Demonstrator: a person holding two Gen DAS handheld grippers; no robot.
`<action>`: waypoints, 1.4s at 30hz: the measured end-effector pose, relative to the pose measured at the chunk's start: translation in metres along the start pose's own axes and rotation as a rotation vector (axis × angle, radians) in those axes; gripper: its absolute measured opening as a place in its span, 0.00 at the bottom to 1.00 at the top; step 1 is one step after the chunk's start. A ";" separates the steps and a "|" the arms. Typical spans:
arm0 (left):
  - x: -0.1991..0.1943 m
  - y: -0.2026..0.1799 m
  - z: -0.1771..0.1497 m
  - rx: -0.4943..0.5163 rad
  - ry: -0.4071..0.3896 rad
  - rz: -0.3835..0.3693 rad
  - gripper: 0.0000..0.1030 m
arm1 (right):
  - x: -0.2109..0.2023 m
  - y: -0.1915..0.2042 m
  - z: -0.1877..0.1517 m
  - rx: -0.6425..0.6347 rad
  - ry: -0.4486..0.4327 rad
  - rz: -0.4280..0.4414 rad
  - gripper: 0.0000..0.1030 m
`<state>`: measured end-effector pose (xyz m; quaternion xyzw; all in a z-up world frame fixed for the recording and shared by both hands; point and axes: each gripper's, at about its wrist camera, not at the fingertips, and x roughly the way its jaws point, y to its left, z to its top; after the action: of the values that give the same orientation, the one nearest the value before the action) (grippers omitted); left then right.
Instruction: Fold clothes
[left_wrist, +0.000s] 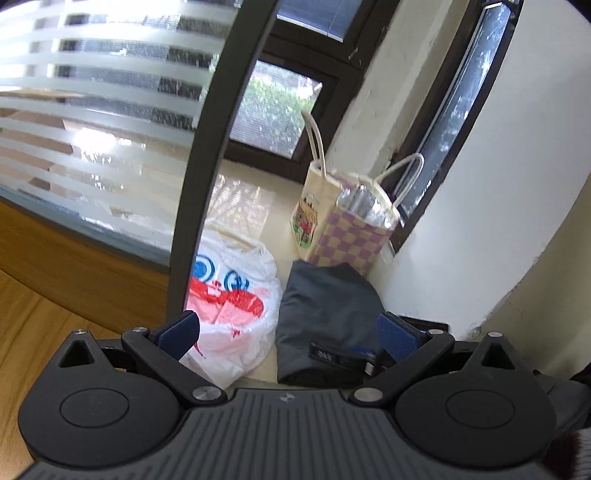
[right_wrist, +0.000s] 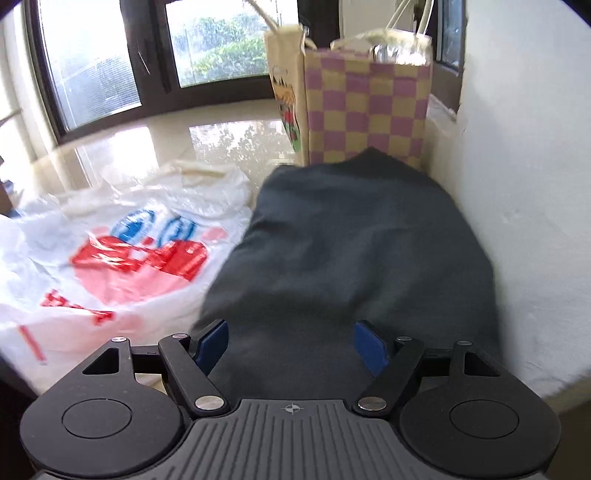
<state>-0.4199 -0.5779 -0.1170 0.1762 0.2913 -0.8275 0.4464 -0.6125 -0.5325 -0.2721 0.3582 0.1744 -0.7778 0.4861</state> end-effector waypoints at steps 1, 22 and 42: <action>-0.003 -0.001 0.001 0.005 -0.007 -0.001 0.99 | -0.010 0.001 0.001 0.004 -0.002 0.010 0.76; -0.153 0.003 -0.032 0.231 -0.195 0.119 1.00 | -0.233 0.051 -0.020 -0.082 -0.117 -0.023 1.00; -0.239 0.032 -0.103 0.234 0.016 0.232 1.00 | -0.363 0.114 -0.082 -0.065 -0.159 0.049 1.00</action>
<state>-0.2612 -0.3739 -0.0749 0.2660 0.1740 -0.7974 0.5129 -0.3819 -0.3063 -0.0553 0.2836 0.1514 -0.7856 0.5287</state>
